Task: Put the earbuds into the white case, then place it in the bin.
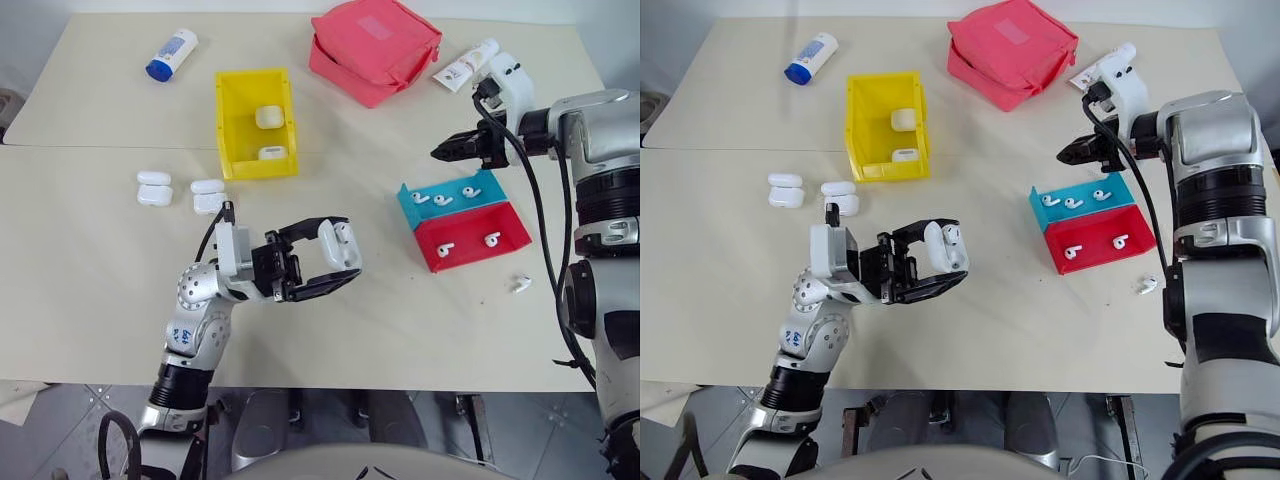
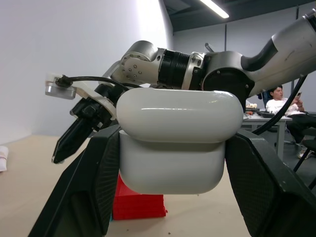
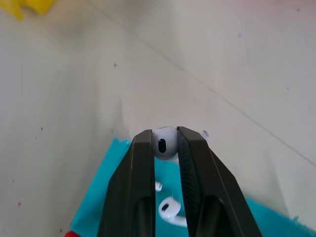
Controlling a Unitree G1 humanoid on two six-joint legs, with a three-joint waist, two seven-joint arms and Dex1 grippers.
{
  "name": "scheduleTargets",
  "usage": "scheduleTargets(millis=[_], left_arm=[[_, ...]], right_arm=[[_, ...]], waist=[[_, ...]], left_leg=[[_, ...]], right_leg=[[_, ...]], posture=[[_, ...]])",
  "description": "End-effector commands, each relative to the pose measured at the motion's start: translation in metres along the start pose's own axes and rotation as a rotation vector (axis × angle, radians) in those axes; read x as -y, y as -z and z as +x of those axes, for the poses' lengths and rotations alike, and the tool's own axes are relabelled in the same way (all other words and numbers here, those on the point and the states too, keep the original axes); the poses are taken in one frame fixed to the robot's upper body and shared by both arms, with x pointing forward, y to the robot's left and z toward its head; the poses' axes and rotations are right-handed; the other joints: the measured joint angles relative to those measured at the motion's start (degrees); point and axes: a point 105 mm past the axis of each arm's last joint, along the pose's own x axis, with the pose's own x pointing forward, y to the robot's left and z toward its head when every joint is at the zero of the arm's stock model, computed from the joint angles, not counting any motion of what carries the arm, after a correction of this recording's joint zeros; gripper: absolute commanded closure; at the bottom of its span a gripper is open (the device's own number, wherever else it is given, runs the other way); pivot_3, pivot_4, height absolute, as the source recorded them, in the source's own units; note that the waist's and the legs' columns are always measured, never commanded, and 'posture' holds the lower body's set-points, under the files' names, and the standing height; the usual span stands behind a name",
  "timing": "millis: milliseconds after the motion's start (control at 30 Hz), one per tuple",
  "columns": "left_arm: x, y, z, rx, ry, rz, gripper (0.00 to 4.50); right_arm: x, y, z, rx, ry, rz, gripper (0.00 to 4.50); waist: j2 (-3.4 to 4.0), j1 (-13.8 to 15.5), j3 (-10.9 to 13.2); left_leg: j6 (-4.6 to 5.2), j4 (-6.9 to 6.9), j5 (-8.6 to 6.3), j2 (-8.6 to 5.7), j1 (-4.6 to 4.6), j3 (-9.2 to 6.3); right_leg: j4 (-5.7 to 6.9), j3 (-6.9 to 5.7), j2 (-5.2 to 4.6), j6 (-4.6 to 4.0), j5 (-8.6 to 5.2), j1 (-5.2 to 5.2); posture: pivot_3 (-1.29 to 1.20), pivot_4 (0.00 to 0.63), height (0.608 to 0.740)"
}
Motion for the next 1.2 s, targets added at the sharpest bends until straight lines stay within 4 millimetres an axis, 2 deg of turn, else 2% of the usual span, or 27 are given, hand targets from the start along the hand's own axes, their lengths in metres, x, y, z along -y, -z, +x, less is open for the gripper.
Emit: scheduleTargets(millis=[33, 200, 367, 667, 767, 1033, 1200], left_arm=[[0.000, -0.003, 0.003, 0.018, 0.018, 0.026, 1.69], [0.001, -0.002, 0.005, 0.024, 0.022, 0.023, 1.69], [0.002, -0.002, 0.004, 0.023, 0.019, 0.023, 1.69], [0.002, -0.002, 0.003, 0.018, 0.010, 0.028, 1.69], [0.002, -0.002, 0.003, 0.017, 0.009, 0.029, 1.69], [0.002, -0.002, 0.003, 0.019, 0.011, 0.030, 1.69], [0.002, -0.002, 0.002, 0.017, 0.011, 0.029, 1.69]], right_arm=[[0.005, 0.014, -0.004, -0.066, 0.064, -0.096, 4.19], [0.011, 0.035, 0.006, -0.141, 0.114, -0.149, 4.19], [0.013, 0.034, 0.016, -0.129, 0.133, -0.129, 4.19], [0.015, 0.035, 0.019, -0.147, 0.131, -0.149, 4.19], [0.013, 0.034, 0.018, -0.155, 0.122, -0.163, 3.21], [0.012, 0.027, 0.011, -0.154, 0.117, -0.250, 3.21], [0.009, 0.024, 0.003, -0.195, 0.072, -0.425, 3.21]], waist=[[0.00, 0.13, 0.00], [0.00, -0.17, 0.00], [0.00, -0.37, 0.00], [0.00, -0.31, 0.00], [0.00, -0.35, 0.00], [0.00, -0.29, 0.00], [0.00, -0.30, 0.00]], left_leg=[[0.01, 0.00, 0.00, -0.01, 0.00, 0.02], [0.00, -0.01, 0.00, 0.01, 0.00, 0.07], [-0.01, -0.01, 0.00, 0.03, 0.00, 0.06], [-0.01, -0.01, 0.01, 0.02, 0.00, 0.05], [-0.01, -0.01, 0.01, 0.03, 0.00, 0.06], [-0.01, -0.01, 0.01, 0.02, 0.00, 0.05], [-0.01, -0.01, 0.01, 0.02, 0.00, 0.05]], right_leg=[[0.00, 0.01, 0.00, 0.00, 0.00, 0.00], [-0.01, 0.02, 0.02, 0.00, 0.00, -0.02], [-0.01, 0.01, 0.04, 0.00, 0.00, -0.02], [-0.01, 0.01, 0.02, 0.00, 0.00, -0.02], [-0.01, 0.01, 0.03, 0.00, 0.00, -0.02], [-0.01, 0.01, 0.02, 0.00, 0.00, -0.02], [-0.02, 0.01, 0.02, 0.00, 0.00, -0.02]], posture=[[0.00, 0.150, 0.740], [0.00, 0.150, 0.740], [0.00, 0.150, 0.740], [0.00, 0.150, 0.740], [0.00, 0.150, 0.740], [0.00, 0.150, 0.740], [0.00, 0.150, 0.740]])
